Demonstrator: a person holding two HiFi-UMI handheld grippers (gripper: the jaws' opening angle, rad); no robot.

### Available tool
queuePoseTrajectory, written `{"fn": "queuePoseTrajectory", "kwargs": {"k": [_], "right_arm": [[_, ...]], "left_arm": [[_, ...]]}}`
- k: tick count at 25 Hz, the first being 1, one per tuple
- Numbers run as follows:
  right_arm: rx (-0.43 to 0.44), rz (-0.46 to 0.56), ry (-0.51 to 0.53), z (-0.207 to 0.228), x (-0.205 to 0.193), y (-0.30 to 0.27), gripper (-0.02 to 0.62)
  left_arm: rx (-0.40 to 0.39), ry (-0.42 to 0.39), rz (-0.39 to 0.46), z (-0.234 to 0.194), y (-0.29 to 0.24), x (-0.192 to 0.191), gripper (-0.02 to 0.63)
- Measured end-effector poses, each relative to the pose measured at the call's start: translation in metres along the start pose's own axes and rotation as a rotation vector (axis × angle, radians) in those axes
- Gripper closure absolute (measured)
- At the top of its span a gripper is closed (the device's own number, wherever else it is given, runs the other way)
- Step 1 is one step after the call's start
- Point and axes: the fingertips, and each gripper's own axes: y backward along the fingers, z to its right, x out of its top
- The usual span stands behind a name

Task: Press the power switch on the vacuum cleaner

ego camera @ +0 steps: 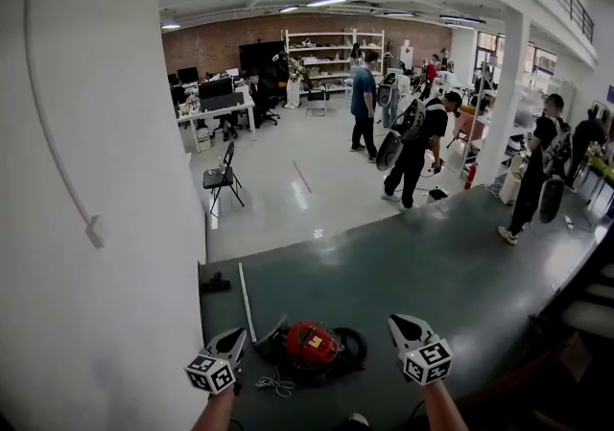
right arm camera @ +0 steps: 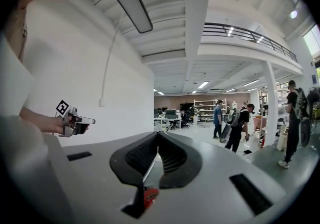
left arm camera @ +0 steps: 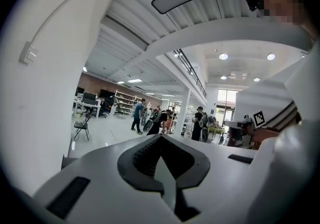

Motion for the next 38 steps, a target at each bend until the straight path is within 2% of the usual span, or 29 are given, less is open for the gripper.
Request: {"fn": "queuePoseTrajectory", "kwargs": {"k": [4,8,11,14,16,18,20,22,27,30,38], "right_arm": [[-0.064,-0.033,-0.030,0.038,-0.019,0.009,0.584],[-0.076,-0.078,-0.073,0.058,-0.041,0.012,0.584],[-0.047,-0.107,-0.105,0.053,-0.062,0.003,0.584],[-0.014,-0.129,-0.119,0.044,-0.080,-0.009,0.584],[0.008,-0.133,-0.123,0.036,-0.084,-0.015,0.584],[0.043,-0.123,-0.125,0.026,-0.082,-0.017,0.584],[0.085,-0.114,-0.113,0.014,-0.079,-0.018,0.584],[0.118,-0.118,-0.102,0.006,-0.082,-0.019,0.584],[0.171,-0.127,-0.231,-0.005,-0.083,-0.016,0.584],[0.210,-0.102,-0.239,-0.011,-0.074,-0.010,0.584],[0.222,-0.146,-0.189,0.013,-0.104,-0.006,0.584]], "left_arm": [[0.061,0.013,-0.029,-0.018,0.001,-0.023,0.601],[0.058,0.034,-0.067,-0.004,-0.005,-0.044,0.601],[0.032,0.061,-0.098,0.011,-0.022,-0.062,0.601],[-0.004,0.038,-0.131,0.032,-0.043,-0.077,0.601],[-0.029,0.022,-0.154,0.046,-0.058,-0.084,0.600],[-0.053,0.052,-0.168,0.061,-0.072,-0.089,0.600],[-0.079,0.071,-0.167,0.082,-0.084,-0.088,0.601],[-0.107,0.056,-0.165,0.103,-0.095,-0.088,0.600],[-0.230,0.009,-0.125,0.156,-0.119,-0.089,0.600],[-0.278,-0.028,-0.109,0.186,-0.127,-0.088,0.600],[-0.272,0.017,-0.163,0.210,-0.171,-0.117,0.600]]}}
